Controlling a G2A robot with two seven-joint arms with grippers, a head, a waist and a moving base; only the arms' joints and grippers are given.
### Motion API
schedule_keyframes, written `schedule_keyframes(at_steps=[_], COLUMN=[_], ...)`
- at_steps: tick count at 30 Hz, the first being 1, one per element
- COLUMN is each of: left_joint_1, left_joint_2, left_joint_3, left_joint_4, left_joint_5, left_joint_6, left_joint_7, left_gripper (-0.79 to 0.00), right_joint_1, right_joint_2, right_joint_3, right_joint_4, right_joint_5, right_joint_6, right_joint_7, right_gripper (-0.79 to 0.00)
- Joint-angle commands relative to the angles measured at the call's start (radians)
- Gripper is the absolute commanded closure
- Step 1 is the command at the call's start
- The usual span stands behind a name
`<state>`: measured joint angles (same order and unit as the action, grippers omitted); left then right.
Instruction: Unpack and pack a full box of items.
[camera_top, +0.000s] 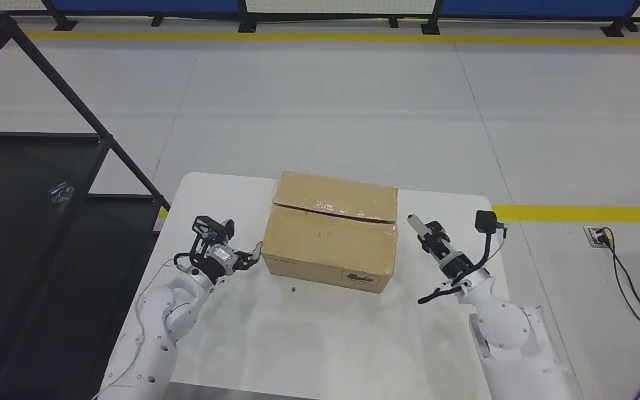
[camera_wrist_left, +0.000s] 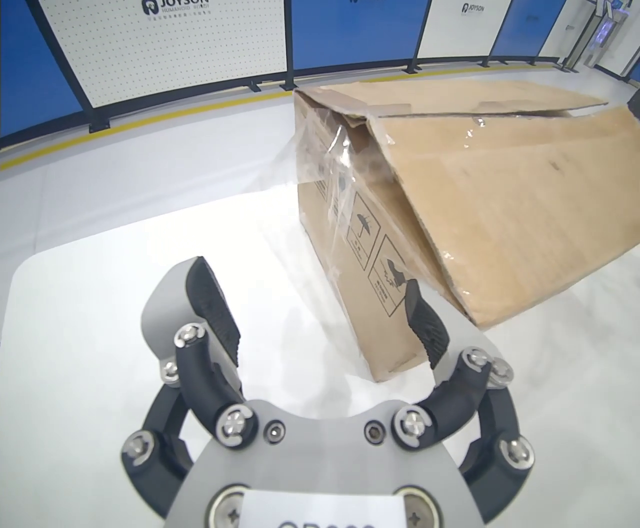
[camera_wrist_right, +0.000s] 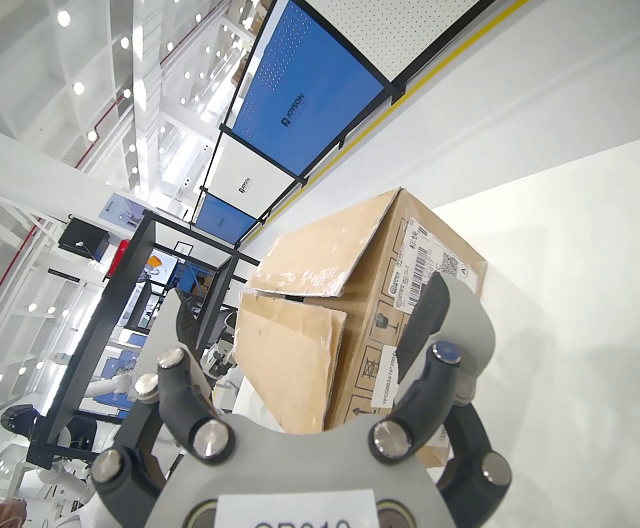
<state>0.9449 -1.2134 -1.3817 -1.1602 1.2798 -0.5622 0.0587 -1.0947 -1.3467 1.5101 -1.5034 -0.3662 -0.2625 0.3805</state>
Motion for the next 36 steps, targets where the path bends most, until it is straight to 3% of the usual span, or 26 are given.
schedule_keyframes(at_steps=[1, 6, 13, 19, 28, 36], left_joint_1=[0.006, 0.017, 0.033, 0.047, 0.060, 0.065], left_joint_2=[0.001, 0.002, 0.007, 0.006, 0.005, 0.007], left_joint_3=[0.004, 0.015, 0.013, -0.014, -0.047, -0.052], left_joint_4=[-0.012, -0.031, -0.054, -0.058, -0.057, -0.068], left_joint_5=[-0.004, -0.002, -0.009, -0.080, -0.201, -0.244], left_joint_6=[-0.003, -0.007, -0.020, 0.046, 0.084, 0.071], left_joint_7=[-0.005, -0.012, -0.012, 0.013, 0.014, 0.000], left_gripper=[-0.785, -0.785, -0.785, -0.785, -0.785, -0.785], right_joint_1=[0.000, 0.006, 0.107, 0.209, 0.296, 0.295], right_joint_2=[0.000, 0.002, 0.013, 0.017, 0.025, 0.042], right_joint_3=[0.000, -0.002, 0.014, -0.005, -0.030, -0.016], right_joint_4=[0.000, 0.016, 0.159, 0.314, 0.453, 0.464], right_joint_5=[0.000, 0.044, 0.149, 0.233, 0.398, 0.586], right_joint_6=[0.000, -0.020, -0.085, -0.142, -0.286, -0.403], right_joint_7=[0.000, 0.013, 0.140, 0.227, 0.423, 0.611], right_gripper=[-0.785, -0.785, -0.785, -0.785, -0.785, -0.785])
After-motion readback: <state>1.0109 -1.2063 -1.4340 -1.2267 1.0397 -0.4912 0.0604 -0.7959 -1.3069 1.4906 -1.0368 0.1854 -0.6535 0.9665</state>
